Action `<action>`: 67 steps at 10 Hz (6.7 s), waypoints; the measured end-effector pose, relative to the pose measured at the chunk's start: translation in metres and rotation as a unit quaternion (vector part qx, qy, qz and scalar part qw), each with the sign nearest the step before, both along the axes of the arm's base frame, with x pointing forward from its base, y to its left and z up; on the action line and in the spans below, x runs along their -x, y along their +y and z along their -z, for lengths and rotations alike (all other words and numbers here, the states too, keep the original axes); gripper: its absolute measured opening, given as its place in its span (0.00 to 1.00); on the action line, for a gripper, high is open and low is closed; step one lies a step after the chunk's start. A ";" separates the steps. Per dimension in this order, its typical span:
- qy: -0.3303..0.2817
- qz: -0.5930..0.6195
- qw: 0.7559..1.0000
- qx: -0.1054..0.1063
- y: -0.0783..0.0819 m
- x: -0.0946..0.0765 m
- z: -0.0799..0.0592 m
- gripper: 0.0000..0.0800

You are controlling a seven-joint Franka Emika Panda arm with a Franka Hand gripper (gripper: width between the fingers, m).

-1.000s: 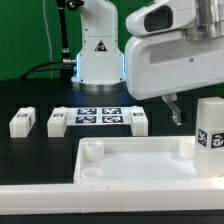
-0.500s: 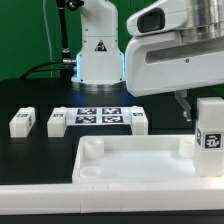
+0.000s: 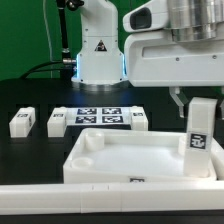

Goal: Assemble desk

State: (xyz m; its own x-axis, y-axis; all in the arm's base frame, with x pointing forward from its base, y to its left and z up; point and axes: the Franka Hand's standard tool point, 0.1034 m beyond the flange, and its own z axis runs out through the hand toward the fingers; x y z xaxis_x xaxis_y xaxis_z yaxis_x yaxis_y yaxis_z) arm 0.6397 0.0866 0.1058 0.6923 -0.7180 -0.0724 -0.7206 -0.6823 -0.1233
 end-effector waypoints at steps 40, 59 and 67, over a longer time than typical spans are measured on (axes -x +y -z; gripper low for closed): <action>0.041 -0.329 0.943 0.014 -0.015 0.082 -0.016 0.81; 0.373 -0.324 0.861 -0.120 -0.040 0.177 0.076 0.81; 0.391 -0.321 0.854 -0.125 -0.036 0.202 0.091 0.81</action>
Offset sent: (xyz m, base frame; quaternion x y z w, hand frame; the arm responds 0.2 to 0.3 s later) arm 0.0015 0.0035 0.0054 0.0031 0.0221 0.0944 0.9953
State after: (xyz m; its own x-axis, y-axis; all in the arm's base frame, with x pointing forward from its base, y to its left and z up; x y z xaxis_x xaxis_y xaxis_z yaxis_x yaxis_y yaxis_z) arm 0.4381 0.0507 0.0151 0.6073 -0.1034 -0.7877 -0.1371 -0.9903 0.0243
